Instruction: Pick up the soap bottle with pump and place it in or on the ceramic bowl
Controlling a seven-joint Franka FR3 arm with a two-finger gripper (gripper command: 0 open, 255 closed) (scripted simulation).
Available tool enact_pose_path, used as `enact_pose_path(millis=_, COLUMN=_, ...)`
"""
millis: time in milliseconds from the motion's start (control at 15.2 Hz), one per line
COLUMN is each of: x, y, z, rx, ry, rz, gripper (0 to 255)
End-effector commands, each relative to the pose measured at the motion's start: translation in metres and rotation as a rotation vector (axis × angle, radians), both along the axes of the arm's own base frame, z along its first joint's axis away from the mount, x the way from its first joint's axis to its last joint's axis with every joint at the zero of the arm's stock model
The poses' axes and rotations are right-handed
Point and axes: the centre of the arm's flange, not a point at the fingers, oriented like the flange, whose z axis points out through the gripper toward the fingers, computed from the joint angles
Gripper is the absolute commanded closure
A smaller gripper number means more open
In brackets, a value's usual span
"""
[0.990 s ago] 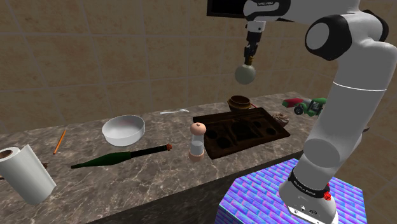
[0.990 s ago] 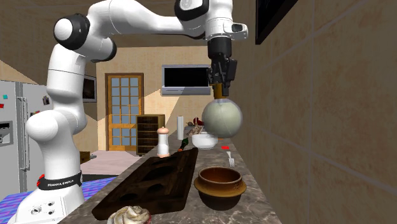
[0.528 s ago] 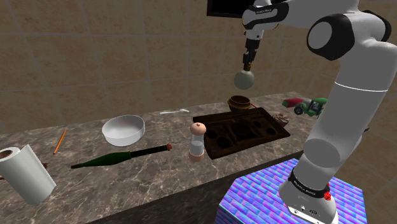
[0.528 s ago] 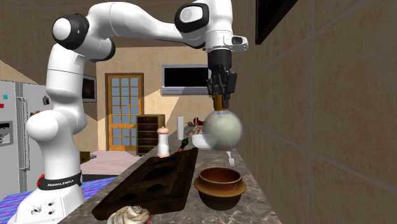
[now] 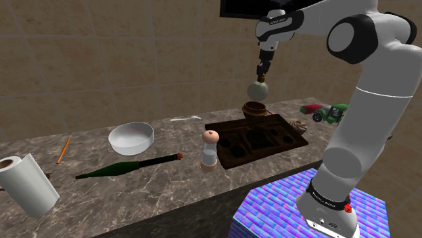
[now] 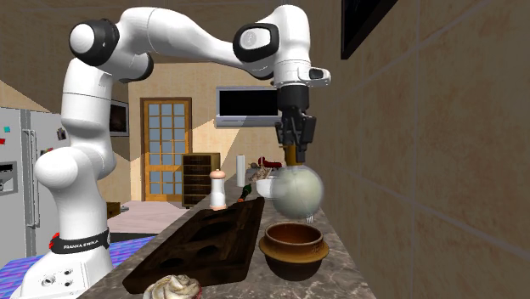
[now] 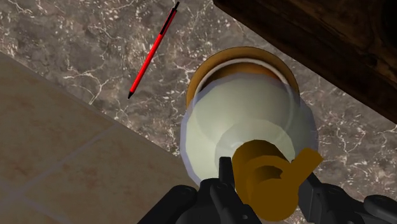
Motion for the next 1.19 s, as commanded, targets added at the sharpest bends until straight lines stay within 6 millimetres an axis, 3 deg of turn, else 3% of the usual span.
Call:
enact_pose_path(millis=0, x=0.0, y=0.0, z=-0.01, rx=-0.001, ry=-0.001, rz=0.0, gripper=255)
enact_pose_path(millis=396, x=0.0, y=0.0, z=-0.039, rx=-0.001, ry=-0.001, rz=0.0, gripper=255)
enact_pose_path(millis=858, x=0.0, y=0.0, z=-0.039, rx=-0.001, ry=-0.001, rz=0.0, gripper=255)
enact_pose_path(millis=924, x=0.0, y=0.0, z=-0.039, rx=-0.001, ry=-0.001, rz=0.0, gripper=0)
enact_pose_path(millis=1122, x=0.0, y=0.0, z=-0.039, rx=-0.001, ry=-0.001, rz=0.0, gripper=0)
